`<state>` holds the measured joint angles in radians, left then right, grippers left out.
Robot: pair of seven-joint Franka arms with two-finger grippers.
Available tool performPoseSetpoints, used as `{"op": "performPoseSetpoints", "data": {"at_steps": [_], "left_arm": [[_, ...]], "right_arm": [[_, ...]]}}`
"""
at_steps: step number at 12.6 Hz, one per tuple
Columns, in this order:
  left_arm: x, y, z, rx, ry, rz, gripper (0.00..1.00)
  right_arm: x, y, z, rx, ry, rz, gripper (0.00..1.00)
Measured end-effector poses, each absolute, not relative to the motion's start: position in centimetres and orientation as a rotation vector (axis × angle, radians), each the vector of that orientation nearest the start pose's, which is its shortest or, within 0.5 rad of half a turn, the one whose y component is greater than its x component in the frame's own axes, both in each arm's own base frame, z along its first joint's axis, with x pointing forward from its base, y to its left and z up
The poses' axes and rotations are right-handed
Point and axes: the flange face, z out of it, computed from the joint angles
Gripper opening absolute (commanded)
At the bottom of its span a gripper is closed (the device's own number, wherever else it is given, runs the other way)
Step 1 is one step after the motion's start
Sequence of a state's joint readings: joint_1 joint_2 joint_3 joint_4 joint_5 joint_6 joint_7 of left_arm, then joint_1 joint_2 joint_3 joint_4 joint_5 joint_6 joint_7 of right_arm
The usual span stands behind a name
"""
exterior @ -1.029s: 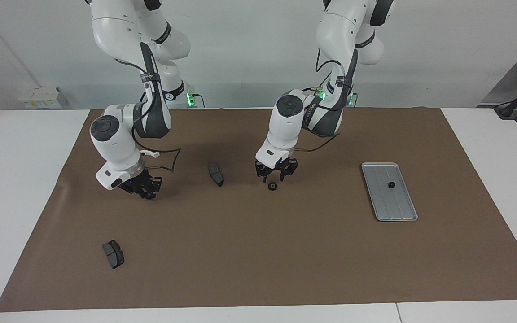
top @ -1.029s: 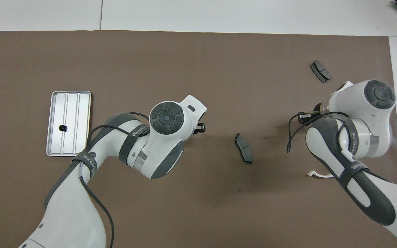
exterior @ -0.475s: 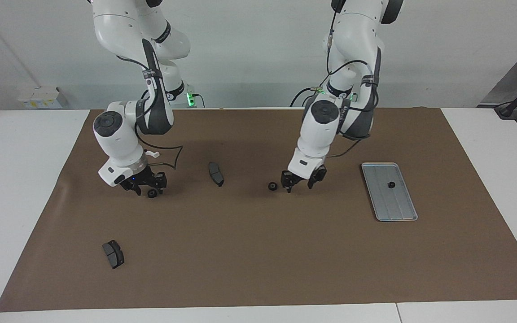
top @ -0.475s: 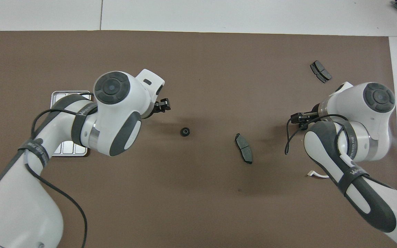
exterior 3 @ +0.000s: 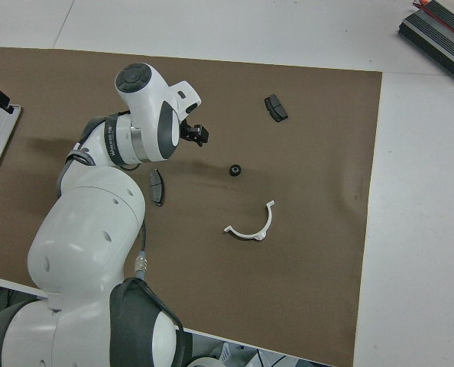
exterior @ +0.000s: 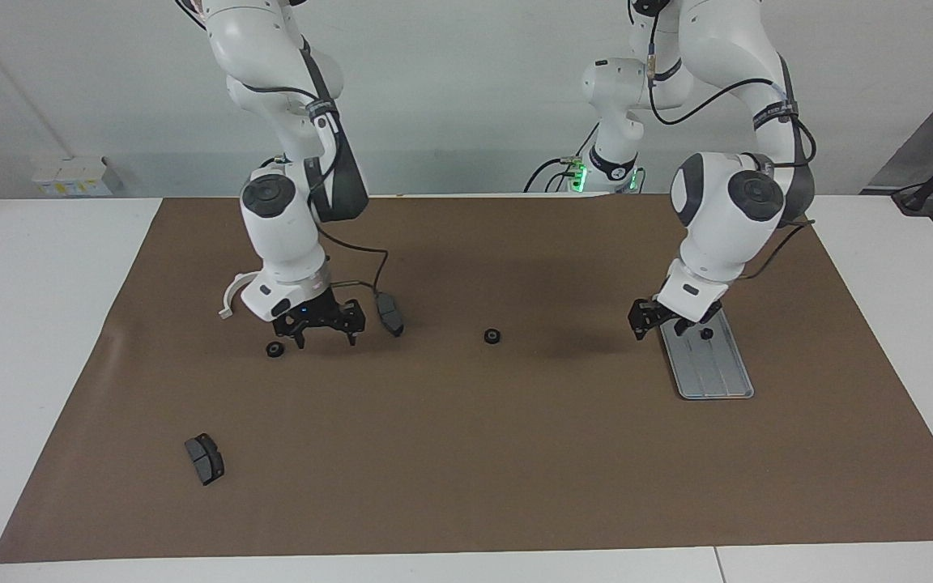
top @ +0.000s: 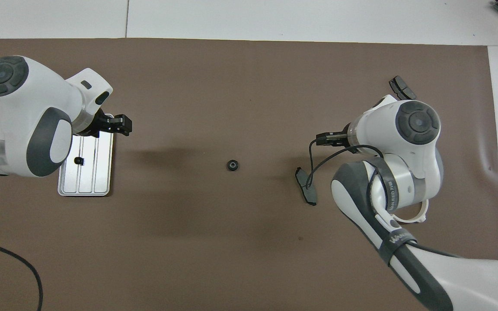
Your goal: Place bearing gear from tray to pile
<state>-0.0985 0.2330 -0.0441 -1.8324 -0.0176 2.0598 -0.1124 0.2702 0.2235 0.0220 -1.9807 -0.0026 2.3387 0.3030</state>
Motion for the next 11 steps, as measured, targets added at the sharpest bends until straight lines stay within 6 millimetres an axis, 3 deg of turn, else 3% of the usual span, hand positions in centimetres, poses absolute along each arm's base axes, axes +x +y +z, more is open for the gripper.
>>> {"op": "performPoseSetpoints", "data": {"at_steps": [1, 4, 5, 7, 11], "left_arm": [[61.1, -7.0, 39.9, -3.165, 0.070, 0.031, 0.64], [60.4, -2.9, 37.8, -3.162, 0.136, 0.101, 0.37], [60.0, -2.4, 37.0, -3.162, 0.140, 0.125, 0.29], [59.2, -2.2, 35.5, -3.161, 0.138, 0.156, 0.23], [57.9, -1.0, 32.9, -3.162, 0.137, 0.175, 0.14]], "right_arm": [[58.1, 20.3, 37.0, -3.083, 0.034, -0.206, 1.00], [57.3, 26.8, 37.8, -3.054, 0.046, -0.233, 1.00], [57.1, 28.5, 37.9, -3.046, 0.045, -0.238, 1.00], [56.7, 32.3, 37.3, -3.035, 0.036, -0.236, 1.00], [56.6, 39.2, 33.7, -3.051, 0.024, -0.212, 1.00]]}}
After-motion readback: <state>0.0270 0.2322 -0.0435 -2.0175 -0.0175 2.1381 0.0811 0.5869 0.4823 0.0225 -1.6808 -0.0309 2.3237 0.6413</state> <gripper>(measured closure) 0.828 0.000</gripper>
